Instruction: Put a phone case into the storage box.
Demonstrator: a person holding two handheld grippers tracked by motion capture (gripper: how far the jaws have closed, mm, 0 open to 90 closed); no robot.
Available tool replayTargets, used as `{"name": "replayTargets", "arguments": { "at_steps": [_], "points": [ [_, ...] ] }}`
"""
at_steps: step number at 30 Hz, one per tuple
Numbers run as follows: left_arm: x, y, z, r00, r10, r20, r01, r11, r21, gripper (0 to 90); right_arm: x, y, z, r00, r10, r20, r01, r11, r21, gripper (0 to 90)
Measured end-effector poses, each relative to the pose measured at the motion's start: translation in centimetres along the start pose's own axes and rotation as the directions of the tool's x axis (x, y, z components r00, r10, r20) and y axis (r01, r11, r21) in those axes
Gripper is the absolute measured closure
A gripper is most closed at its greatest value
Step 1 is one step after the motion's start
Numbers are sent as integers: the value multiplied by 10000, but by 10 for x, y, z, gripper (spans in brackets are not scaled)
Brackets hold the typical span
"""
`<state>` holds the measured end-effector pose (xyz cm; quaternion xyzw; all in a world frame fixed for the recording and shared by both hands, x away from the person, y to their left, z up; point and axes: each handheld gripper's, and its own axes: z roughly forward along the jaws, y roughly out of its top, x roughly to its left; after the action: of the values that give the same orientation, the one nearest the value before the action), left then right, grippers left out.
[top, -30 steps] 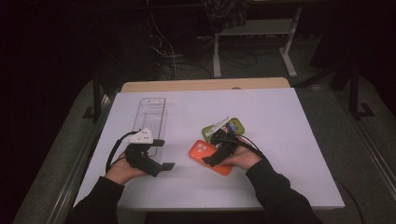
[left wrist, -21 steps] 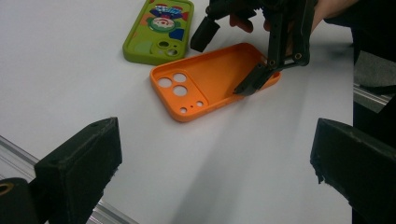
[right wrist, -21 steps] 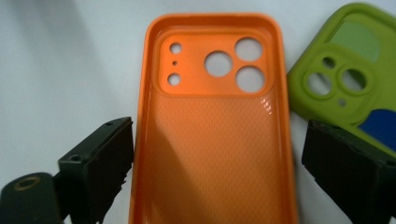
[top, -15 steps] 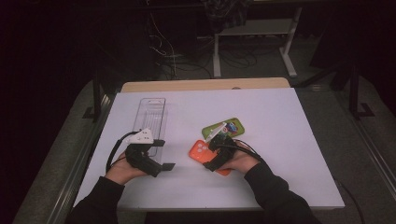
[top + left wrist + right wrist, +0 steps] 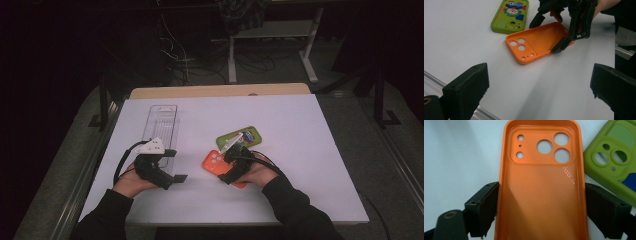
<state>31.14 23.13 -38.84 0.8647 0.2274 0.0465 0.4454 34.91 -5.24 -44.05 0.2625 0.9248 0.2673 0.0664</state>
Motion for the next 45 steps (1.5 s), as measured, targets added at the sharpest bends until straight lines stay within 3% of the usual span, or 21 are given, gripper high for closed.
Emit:
{"name": "replayTargets", "arguments": {
  "at_steps": [6,18,27,30,37,43,45],
  "points": [
    [0,0,0,10000,1,18,-1,10000,-16,16,-1,0,-4,9992,210,-342,-210,9998,2,149],
    [0,4,3,10000,52,41,-52,10000,68,17,-8,2,-29,9955,-670,-663,666,9977,-80,150],
    [-2,21,9,9994,278,211,-278,9996,-23,17,-26,1,-47,9910,-1113,-740,1109,9938,-95,150],
    [-3,28,13,9981,521,316,-523,9986,57,16,-33,0,-55,9885,-1285,-797,1274,9917,-178,150],
    [-5,50,29,9904,1066,877,-1094,9936,274,16,-41,-2,-71,9824,-1628,-919,1598,9864,-397,150],
    [-8,70,49,9774,1591,1392,-1683,9841,574,16,-43,-4,-80,9771,-1813,-1116,1758,9827,-578,150],
    [-9,76,55,9705,1809,1594,-1931,9791,646,16,-41,-3,-81,9739,-1872,-1286,1807,9817,-609,150]
  ]
}}
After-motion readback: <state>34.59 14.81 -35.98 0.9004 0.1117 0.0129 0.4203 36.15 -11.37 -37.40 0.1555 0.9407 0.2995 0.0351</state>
